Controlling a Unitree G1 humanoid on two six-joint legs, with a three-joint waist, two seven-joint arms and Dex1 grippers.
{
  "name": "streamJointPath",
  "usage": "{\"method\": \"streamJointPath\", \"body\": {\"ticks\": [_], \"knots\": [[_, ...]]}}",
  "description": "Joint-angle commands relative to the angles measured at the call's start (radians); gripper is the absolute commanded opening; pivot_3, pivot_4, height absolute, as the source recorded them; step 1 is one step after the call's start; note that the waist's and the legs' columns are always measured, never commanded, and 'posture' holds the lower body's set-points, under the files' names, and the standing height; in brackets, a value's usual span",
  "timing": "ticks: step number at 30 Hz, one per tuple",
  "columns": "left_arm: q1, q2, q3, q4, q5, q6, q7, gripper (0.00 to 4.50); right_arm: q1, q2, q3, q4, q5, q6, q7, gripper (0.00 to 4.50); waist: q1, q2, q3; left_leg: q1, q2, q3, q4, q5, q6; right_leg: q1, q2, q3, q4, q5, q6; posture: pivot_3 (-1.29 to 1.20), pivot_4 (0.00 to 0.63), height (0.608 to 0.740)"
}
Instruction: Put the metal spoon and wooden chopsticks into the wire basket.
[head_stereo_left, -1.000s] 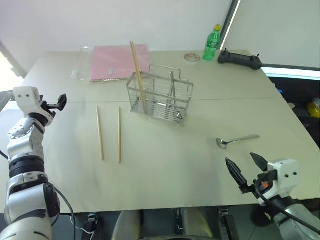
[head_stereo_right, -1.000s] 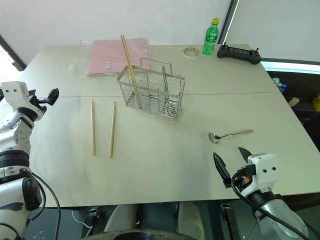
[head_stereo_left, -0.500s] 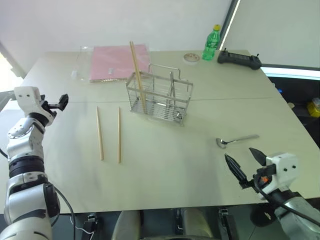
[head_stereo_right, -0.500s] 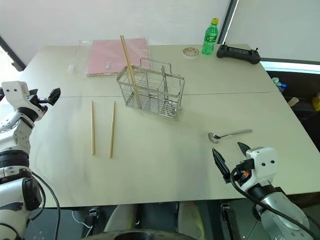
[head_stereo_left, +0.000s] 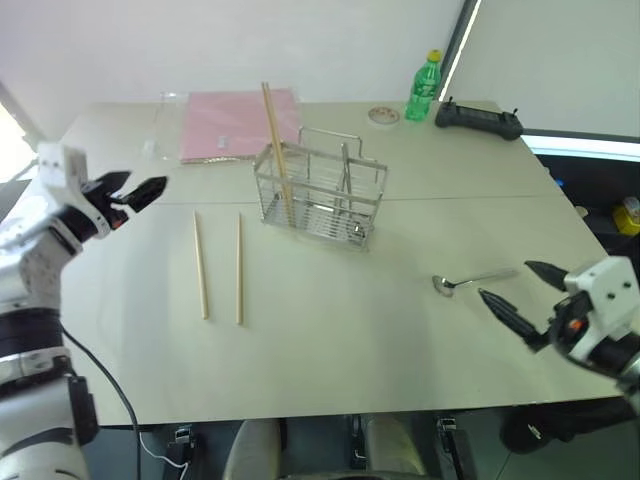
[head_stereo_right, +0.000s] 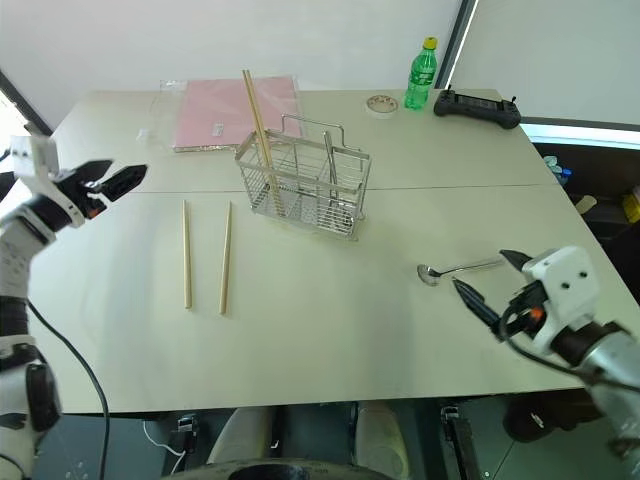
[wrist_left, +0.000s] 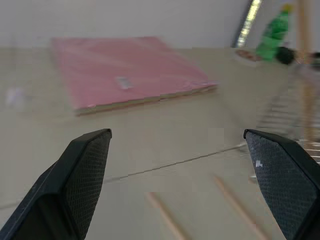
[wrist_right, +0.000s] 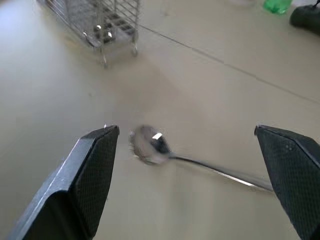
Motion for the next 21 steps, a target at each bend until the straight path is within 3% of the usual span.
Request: {"method": "streamJointPath", "body": {"ticks": [1,8,14,21], "knots": [[0.025,0.052,-0.037,-0.18,-0.112,0.099,-0.139,4.49,-0.048,-0.085,0.007,0.134,-0.036,-0.088,0.172,4.48,0.001,0.002,-0.001,0.0,0.0,0.001,0.0,0.0,0.0,0.0,-0.001,0.0,0.0,0.0,0.0,0.0,0.15,0.721],[0.091,0.094,-0.212,-0.511,-0.175,0.135,-0.301,4.49,-0.258,-0.212,0.237,0.453,-0.164,-0.265,0.416,4.48,-0.001,0.005,0.002,0.0,0.0,0.001,-0.002,0.0,0.001,-0.001,0.001,0.0,0.001,0.0,0.0,0.0,0.15,0.721],[0.038,-0.042,-0.327,-0.538,-0.119,0.095,-0.212,4.49,-0.527,-0.189,0.466,0.716,-0.311,-0.413,0.516,4.48,-0.001,0.008,0.003,0.0,0.0,0.0,0.001,0.0,0.001,0.0,0.003,0.002,0.002,0.0,0.0,0.0,0.15,0.721],[0.014,-0.082,-0.367,-0.508,-0.071,0.046,-0.219,4.49,-0.74,-0.146,0.649,0.966,-0.455,-0.555,0.622,4.48,-0.003,0.007,0.004,0.0,0.0,-0.001,0.0,0.0,0.002,0.0,0.008,0.008,0.002,0.0,0.0,0.0,0.15,0.721]]}}
